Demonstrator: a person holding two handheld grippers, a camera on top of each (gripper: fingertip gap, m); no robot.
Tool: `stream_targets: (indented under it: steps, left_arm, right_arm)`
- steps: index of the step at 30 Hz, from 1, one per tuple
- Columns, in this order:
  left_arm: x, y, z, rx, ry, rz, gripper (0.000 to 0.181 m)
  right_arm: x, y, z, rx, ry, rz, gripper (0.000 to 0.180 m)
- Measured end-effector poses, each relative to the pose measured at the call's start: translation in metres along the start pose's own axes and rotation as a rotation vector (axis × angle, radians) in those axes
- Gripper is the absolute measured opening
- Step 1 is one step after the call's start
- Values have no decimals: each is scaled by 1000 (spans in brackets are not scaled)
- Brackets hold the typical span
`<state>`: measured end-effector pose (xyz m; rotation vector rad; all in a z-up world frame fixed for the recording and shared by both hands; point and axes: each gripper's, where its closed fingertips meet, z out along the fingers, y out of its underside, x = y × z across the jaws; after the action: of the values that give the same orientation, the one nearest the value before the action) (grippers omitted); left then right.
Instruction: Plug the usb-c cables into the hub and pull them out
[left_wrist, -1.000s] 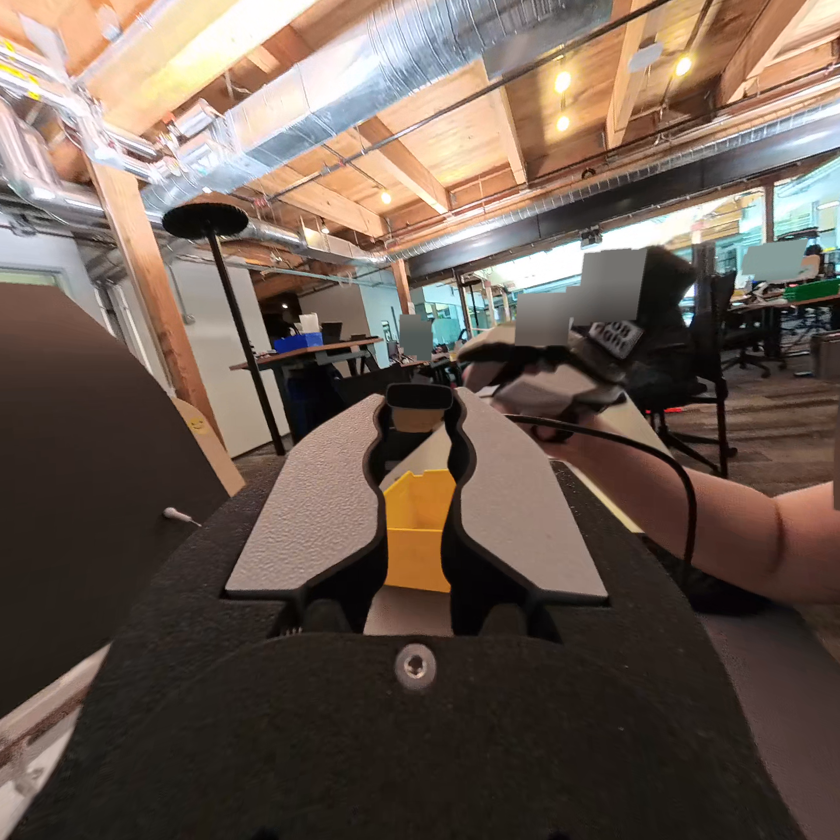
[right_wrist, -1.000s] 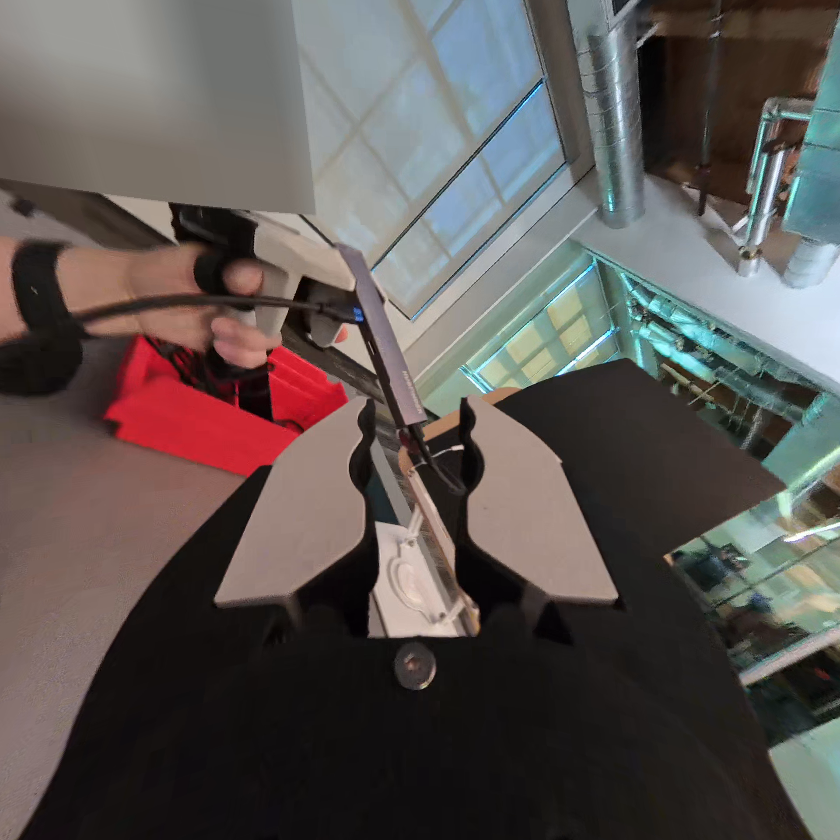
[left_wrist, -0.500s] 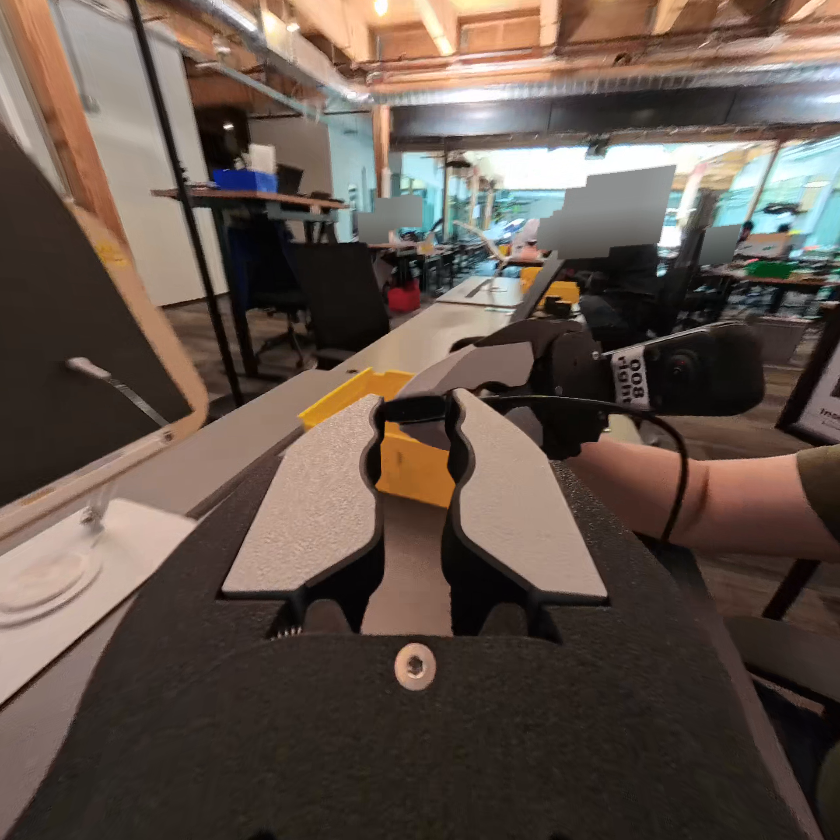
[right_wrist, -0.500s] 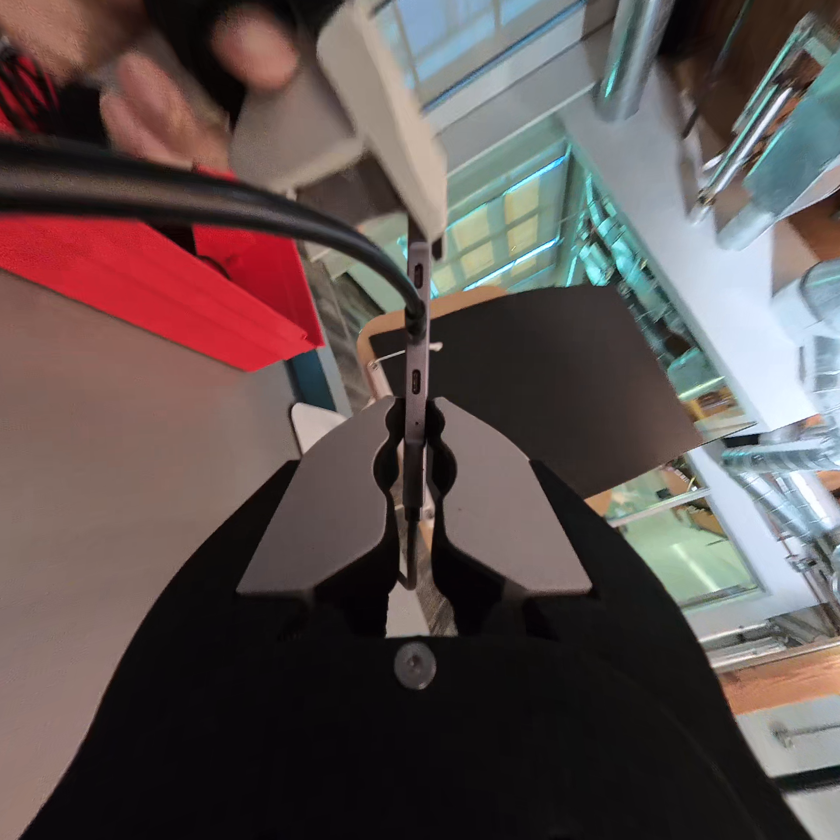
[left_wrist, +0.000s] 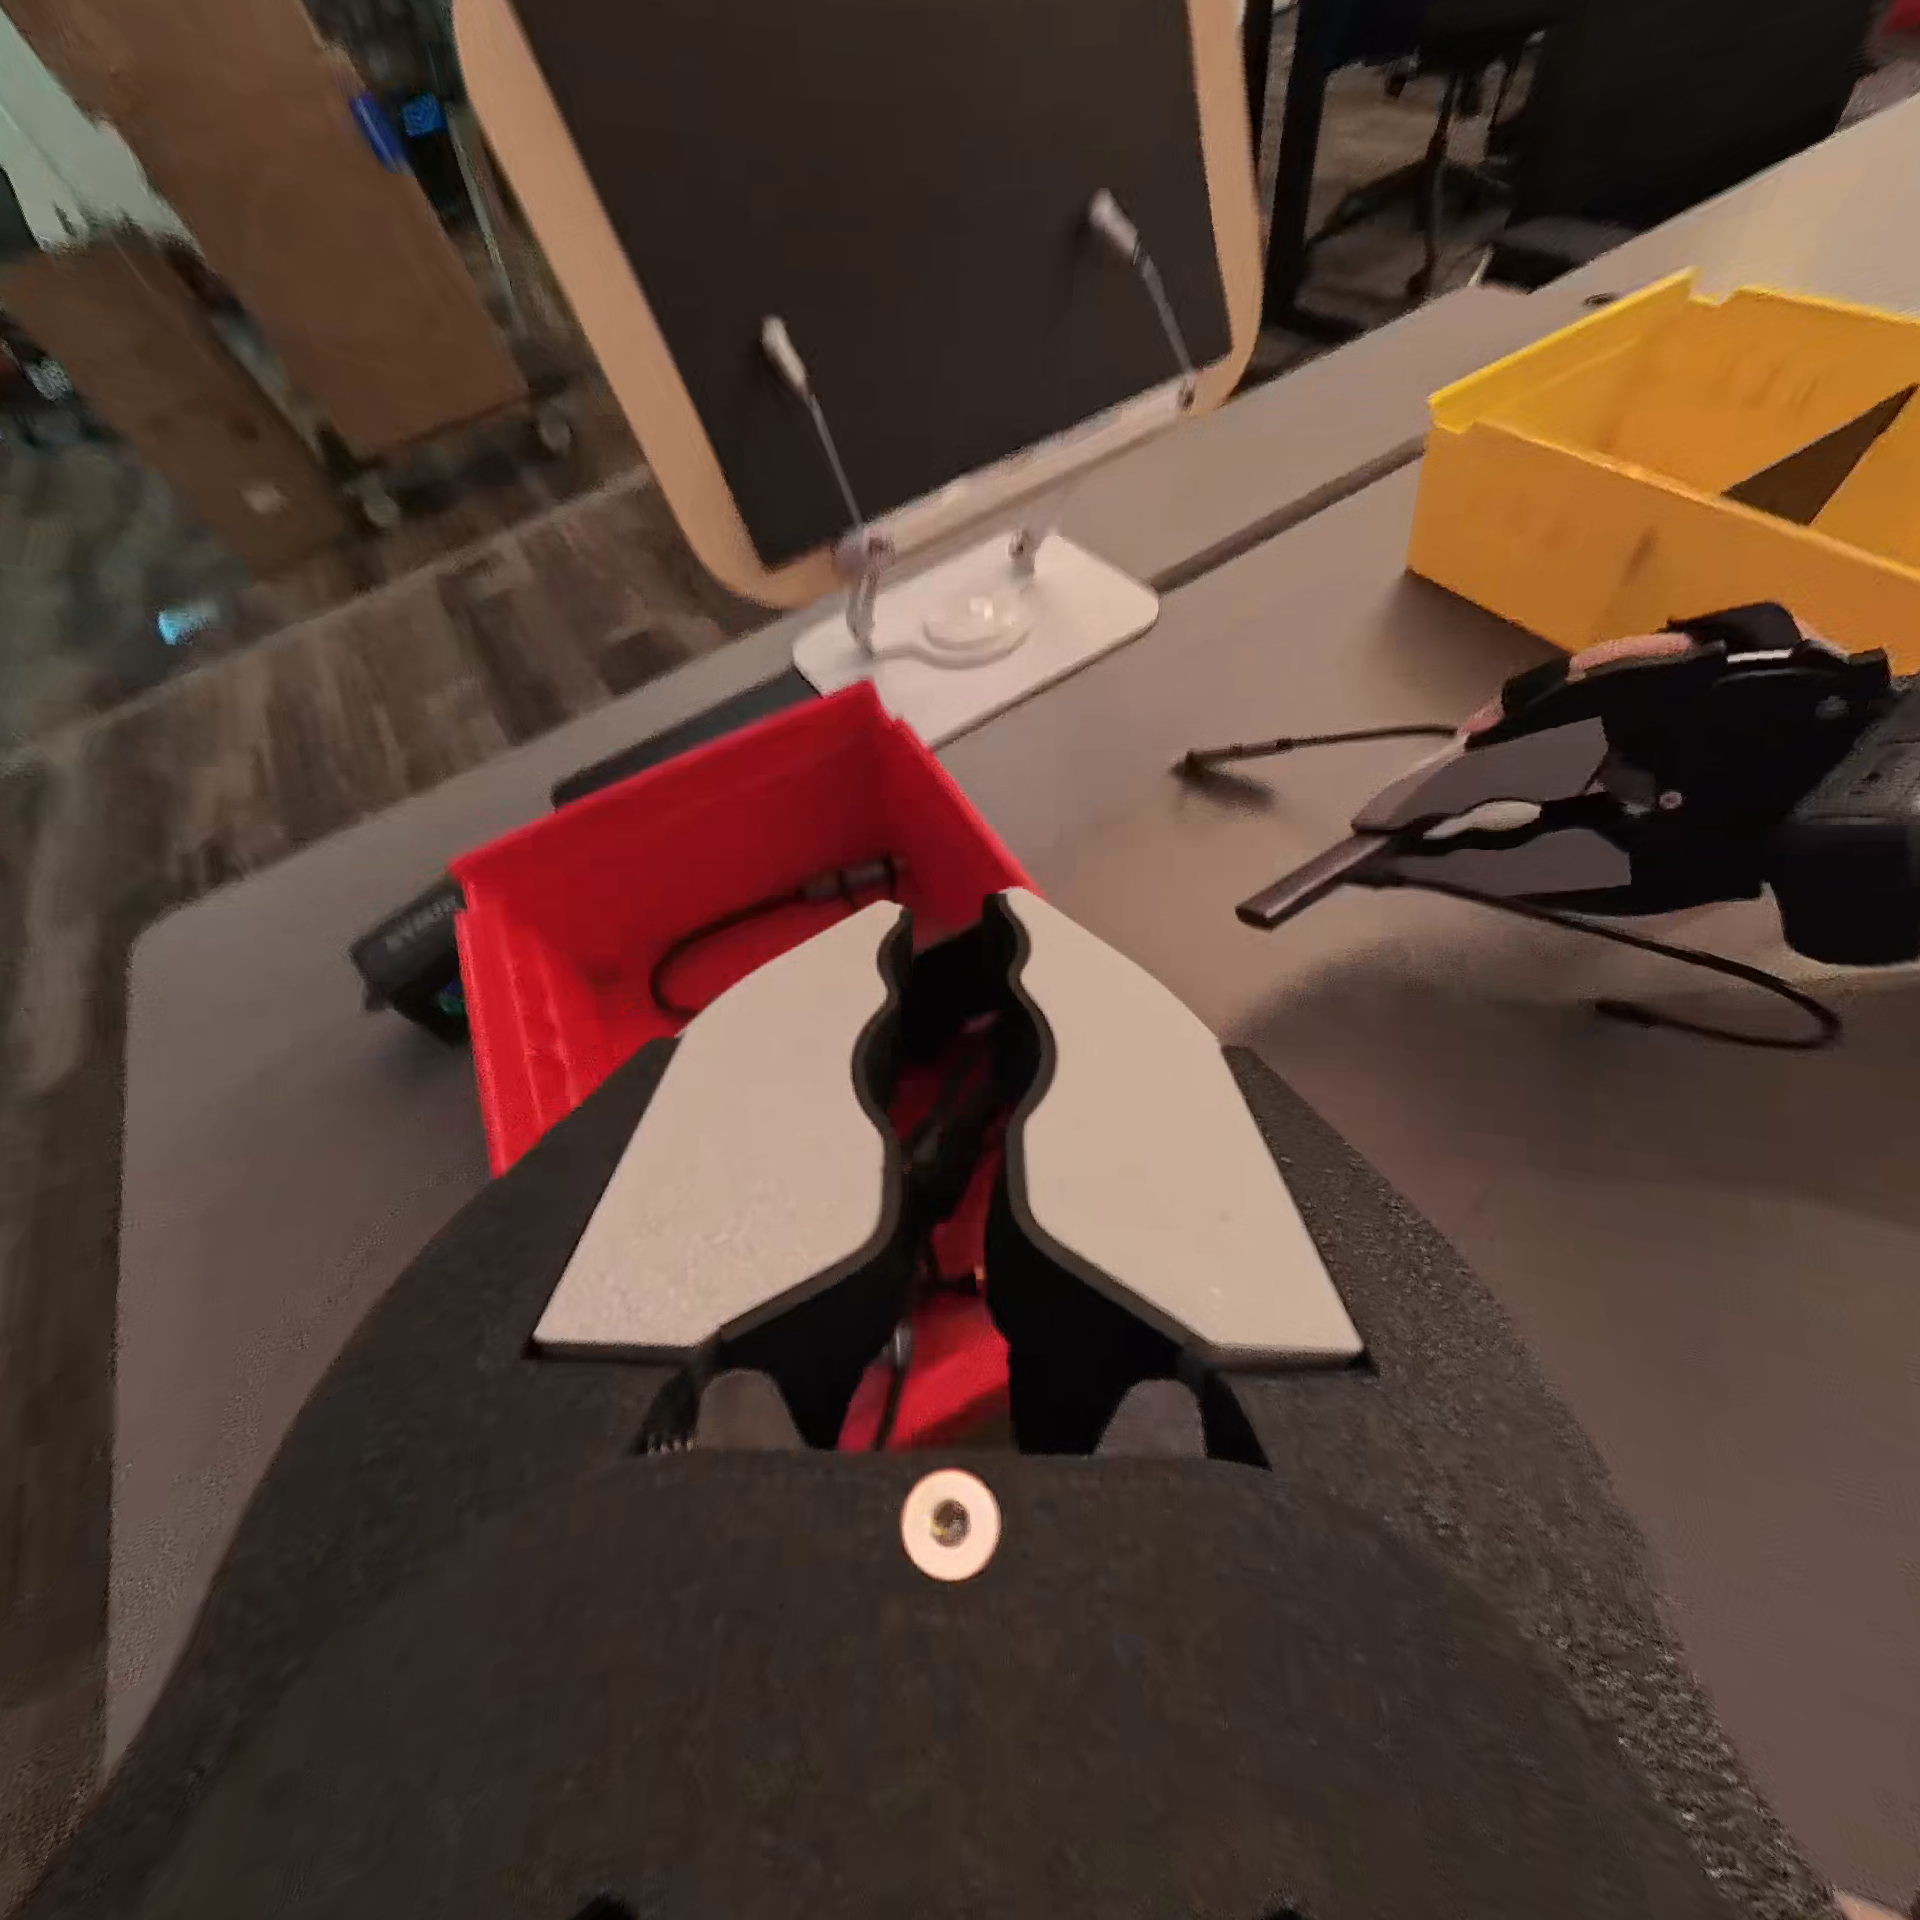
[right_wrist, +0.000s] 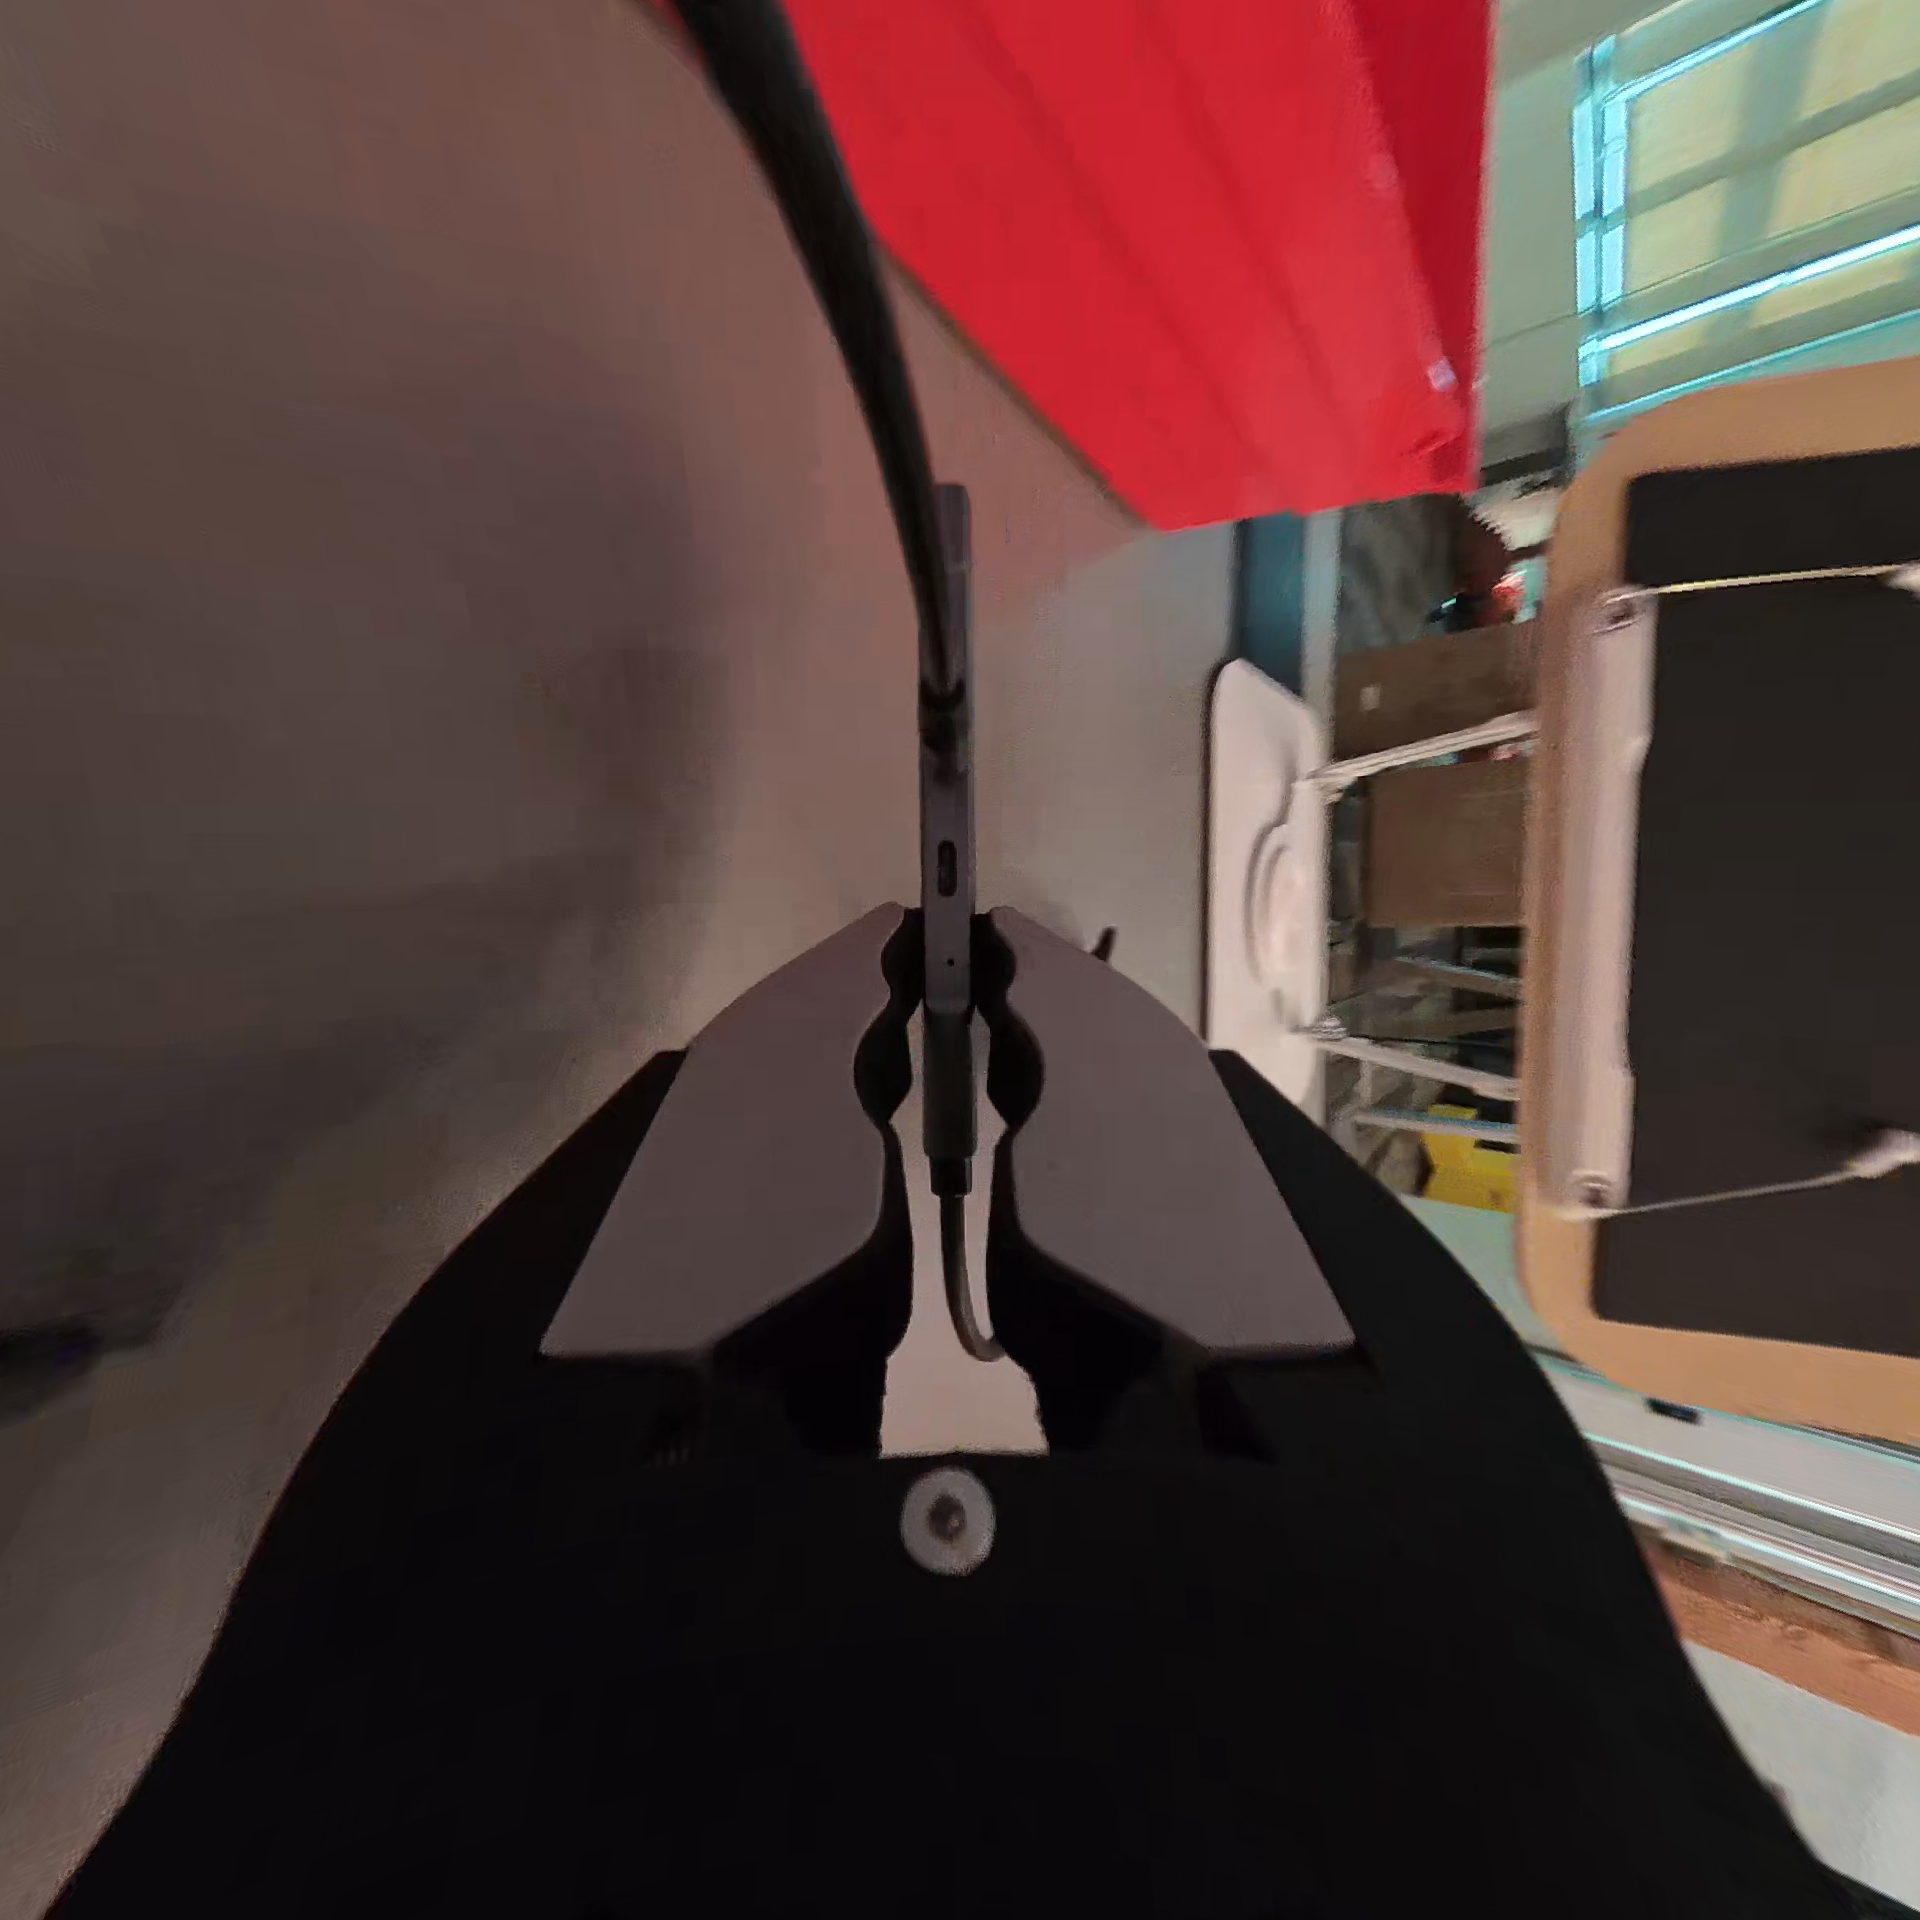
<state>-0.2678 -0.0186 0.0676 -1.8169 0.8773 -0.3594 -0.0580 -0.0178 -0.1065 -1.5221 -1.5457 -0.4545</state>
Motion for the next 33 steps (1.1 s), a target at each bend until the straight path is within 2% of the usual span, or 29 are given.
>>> stream_targets:
  steps: [6,10,17,25,33]
  left_arm:
    - [-21,78,15,-415,-57,9,20]
    - [-33,109,18,-554,-80,-19,19]
    - [-62,114,22,-539,-190,-59,19]
    - [-91,110,38,-497,-332,-47,17]
    - [-107,131,59,-647,-450,-56,25]
  right_arm:
    - [-23,19,15,-50,-129,49,10]
    - [-31,20,17,-49,-194,78,10]
    - [-39,21,11,-65,-282,79,15]
    - [-40,17,-31,-94,-456,79,18]
    - [-18,-3,-57,22,-429,139,18]
